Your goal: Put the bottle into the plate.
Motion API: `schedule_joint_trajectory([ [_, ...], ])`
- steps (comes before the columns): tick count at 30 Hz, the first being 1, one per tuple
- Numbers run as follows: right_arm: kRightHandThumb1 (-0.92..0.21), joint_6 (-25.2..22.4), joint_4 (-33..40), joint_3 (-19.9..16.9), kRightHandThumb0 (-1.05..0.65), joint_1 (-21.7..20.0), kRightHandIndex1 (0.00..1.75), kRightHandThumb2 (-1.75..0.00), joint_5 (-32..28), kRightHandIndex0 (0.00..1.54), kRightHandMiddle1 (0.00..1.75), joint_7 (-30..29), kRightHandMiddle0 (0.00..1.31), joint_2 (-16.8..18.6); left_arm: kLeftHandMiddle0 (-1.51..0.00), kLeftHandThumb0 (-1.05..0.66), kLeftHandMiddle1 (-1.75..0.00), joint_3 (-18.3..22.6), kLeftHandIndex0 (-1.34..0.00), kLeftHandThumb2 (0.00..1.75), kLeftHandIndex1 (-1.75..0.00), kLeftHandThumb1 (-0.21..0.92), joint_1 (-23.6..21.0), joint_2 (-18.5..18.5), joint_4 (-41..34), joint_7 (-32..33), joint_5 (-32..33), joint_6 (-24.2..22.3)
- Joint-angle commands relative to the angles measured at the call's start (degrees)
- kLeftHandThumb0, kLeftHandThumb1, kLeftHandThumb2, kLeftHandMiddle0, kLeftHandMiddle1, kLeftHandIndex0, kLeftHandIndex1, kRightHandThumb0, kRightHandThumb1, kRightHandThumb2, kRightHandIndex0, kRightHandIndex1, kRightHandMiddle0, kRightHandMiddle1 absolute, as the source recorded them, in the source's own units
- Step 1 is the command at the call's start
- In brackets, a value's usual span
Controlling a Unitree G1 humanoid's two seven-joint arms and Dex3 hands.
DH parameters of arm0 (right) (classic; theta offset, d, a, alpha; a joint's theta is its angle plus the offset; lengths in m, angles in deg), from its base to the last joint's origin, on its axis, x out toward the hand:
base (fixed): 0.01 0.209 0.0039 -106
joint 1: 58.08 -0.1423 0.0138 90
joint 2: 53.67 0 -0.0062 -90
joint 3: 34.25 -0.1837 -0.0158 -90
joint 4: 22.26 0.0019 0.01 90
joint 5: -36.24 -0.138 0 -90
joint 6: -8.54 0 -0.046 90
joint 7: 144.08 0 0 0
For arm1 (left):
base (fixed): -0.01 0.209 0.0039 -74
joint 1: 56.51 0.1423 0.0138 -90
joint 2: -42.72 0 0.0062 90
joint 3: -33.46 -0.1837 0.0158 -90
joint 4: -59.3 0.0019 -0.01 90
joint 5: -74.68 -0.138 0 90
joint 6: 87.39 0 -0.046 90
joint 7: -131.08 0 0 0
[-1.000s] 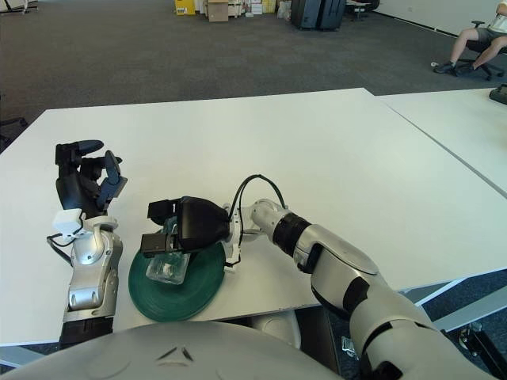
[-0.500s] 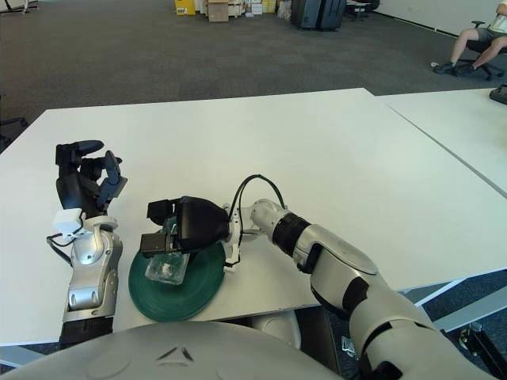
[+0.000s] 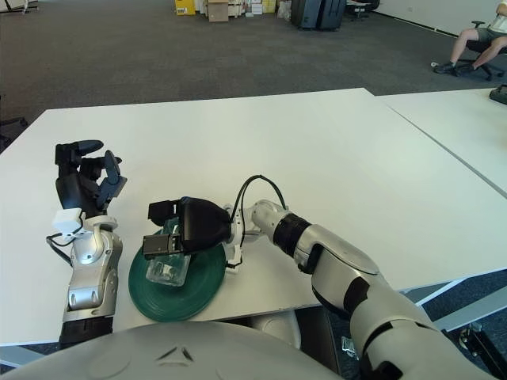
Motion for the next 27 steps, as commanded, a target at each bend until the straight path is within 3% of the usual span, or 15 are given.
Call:
schedule_joint_trajectory([
  [1, -0.4, -0.7, -0.1, 0.1, -0.45, -2.3, 1.75, -1.21, 0.0, 0.94, 1.75, -1.7, 0.54, -0.1, -0.36, -0.38, -1.62, 0.2, -0.29, 0.74, -1.75, 0.76, -1.3, 0.9, 0.1, 0.2, -0.4, 0.3],
  [16, -0.42, -2.7, -1.2, 3.1, -0.44, -3.6, 1.75, -1.18, 2.7, 0.84, 1.75, -4.2, 0.53, -0.5, -0.37, -0.38, -1.62, 0.3, -0.29, 0.73, -1.75, 0.77, -1.5, 1.0, 0.0, 0.3, -0.4, 0.4],
  [27, -0.41, -4.1, -3.6, 6.1, -0.45, -4.5, 1.75, -1.19, 4.2, 0.86, 1.75, -5.2, 0.53, -0.2, -0.37, -0.38, -1.62, 0.3, -0.3, 0.76, -1.75, 0.75, -1.5, 1.2, -0.1, 0.4, -0.4, 0.5],
])
